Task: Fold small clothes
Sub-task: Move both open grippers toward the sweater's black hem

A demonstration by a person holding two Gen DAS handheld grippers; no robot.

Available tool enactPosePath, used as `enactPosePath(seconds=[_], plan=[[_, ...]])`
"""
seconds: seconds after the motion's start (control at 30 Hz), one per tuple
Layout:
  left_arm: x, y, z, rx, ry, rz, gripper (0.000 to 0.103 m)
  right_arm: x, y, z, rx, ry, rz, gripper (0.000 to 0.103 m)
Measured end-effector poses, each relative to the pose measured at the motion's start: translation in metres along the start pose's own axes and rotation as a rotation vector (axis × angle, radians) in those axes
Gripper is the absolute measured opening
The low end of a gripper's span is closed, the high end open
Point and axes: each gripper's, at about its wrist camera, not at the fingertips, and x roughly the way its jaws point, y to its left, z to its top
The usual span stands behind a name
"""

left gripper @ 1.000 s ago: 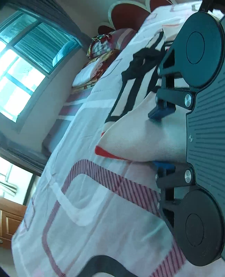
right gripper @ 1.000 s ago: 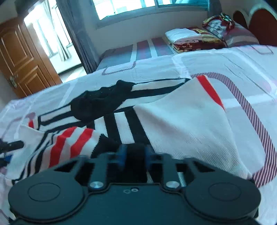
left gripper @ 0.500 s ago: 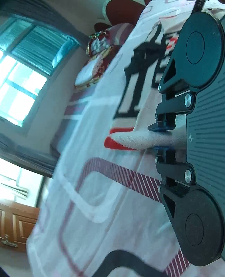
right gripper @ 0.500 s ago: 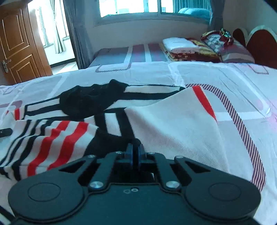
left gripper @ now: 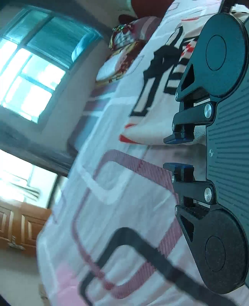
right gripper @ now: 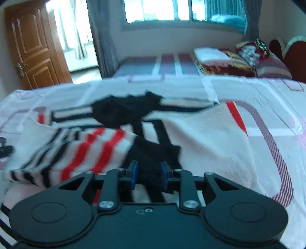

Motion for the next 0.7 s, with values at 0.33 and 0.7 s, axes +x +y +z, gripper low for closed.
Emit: enactPosePath(seconds=[0.33,0.7], plan=[[0.02,-0.072,-0.048,0.168,0.157,-0.13,0.019,0.001,0.009,0.005,-0.012,-0.011,0.039,0.027],[-0.032,-0.101,-0.074,0.191,0.167,-0.225,0.02,-0.039,0.003,-0.017,-0.049,-0.011,0.067,0.028]])
